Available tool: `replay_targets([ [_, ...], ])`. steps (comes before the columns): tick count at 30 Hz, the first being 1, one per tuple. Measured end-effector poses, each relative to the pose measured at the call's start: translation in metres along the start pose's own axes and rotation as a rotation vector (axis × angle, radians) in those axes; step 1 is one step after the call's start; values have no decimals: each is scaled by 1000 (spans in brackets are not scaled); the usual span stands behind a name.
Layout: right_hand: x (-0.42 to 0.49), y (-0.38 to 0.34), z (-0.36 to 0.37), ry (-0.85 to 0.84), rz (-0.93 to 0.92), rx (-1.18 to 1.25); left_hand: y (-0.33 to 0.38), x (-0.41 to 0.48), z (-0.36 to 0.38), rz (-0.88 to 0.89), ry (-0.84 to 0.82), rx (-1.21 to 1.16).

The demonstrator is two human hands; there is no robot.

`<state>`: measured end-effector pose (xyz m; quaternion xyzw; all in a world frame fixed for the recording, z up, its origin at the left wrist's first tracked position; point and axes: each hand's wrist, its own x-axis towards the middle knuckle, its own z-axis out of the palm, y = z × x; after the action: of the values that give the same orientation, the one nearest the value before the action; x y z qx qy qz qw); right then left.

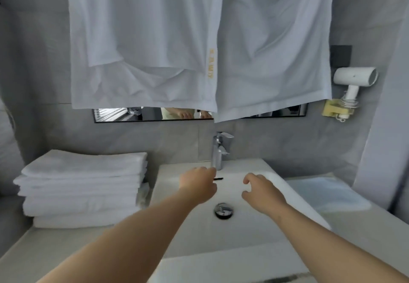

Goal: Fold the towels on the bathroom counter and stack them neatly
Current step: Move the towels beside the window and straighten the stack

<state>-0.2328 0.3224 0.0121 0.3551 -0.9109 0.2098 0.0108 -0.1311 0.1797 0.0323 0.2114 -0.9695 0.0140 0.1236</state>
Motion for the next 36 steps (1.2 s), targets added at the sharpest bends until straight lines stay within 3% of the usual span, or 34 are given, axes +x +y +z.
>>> replay_targets([
  [7,-13,128,-50,3,78,-30,134,32,28,52,-52,-32],
  [13,-9,195,-65,-17,133,2,200,57,50,119,-100,-107],
  [22,15,269,-69,-47,208,15,258,112,85,259,-116,-76],
  [36,85,351,-63,-113,203,95,296,189,127,198,-209,-48],
])
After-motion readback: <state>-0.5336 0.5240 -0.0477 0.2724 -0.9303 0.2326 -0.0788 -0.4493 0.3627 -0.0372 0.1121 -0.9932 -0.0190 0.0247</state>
